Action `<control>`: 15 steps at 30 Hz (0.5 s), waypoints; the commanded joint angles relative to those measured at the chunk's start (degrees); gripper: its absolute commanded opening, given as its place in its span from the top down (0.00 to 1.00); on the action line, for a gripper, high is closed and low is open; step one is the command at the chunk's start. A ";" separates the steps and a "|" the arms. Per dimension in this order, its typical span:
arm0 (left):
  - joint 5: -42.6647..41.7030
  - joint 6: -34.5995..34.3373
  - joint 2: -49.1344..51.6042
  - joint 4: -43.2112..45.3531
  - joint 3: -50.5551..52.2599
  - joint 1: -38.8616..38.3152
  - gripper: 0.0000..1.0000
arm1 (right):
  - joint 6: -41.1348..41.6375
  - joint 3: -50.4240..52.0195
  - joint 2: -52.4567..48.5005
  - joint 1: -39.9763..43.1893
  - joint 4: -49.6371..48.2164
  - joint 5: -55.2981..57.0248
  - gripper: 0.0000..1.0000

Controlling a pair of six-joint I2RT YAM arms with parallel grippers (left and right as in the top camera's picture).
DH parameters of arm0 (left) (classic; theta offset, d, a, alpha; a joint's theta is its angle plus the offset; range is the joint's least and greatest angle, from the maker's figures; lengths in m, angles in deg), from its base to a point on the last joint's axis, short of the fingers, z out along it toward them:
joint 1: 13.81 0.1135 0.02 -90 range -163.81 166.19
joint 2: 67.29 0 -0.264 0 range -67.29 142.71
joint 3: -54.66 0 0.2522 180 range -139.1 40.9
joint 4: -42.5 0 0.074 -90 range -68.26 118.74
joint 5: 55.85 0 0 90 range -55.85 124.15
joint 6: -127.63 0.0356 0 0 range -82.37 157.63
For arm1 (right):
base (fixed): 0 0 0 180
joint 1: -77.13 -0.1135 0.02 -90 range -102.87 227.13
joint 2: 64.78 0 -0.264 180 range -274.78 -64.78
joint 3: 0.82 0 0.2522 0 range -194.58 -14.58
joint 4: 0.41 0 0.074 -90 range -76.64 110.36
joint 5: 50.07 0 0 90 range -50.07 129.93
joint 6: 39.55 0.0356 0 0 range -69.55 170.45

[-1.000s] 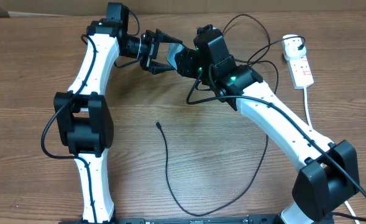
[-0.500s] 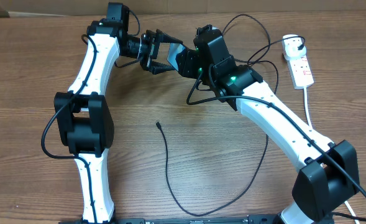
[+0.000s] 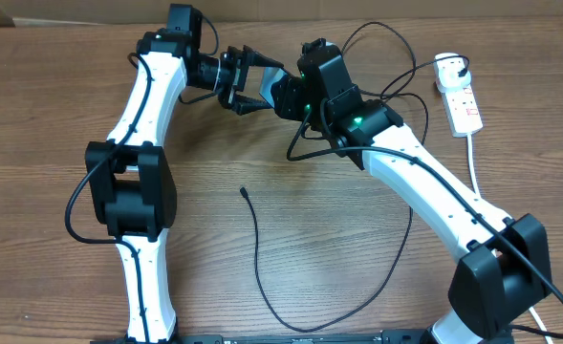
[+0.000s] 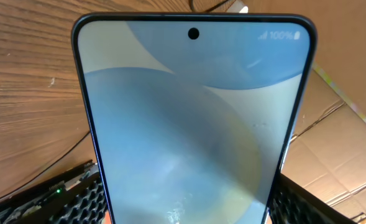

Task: Plug charger to phone and switch on socket
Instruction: 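Close the right gripper on the phone's side edge beside the left gripper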

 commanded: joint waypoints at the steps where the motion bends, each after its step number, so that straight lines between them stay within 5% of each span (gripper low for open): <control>1: -1.88 -0.55 0.26 0.02 -1.75 -0.74 0.28 | -0.39 -0.50 -0.44 -0.33 -0.13 0.59 0.56; 15: -1.44 -0.55 0.26 0.00 -1.75 -0.76 0.28 | -0.42 -0.50 -0.44 -0.33 0.07 1.77 0.64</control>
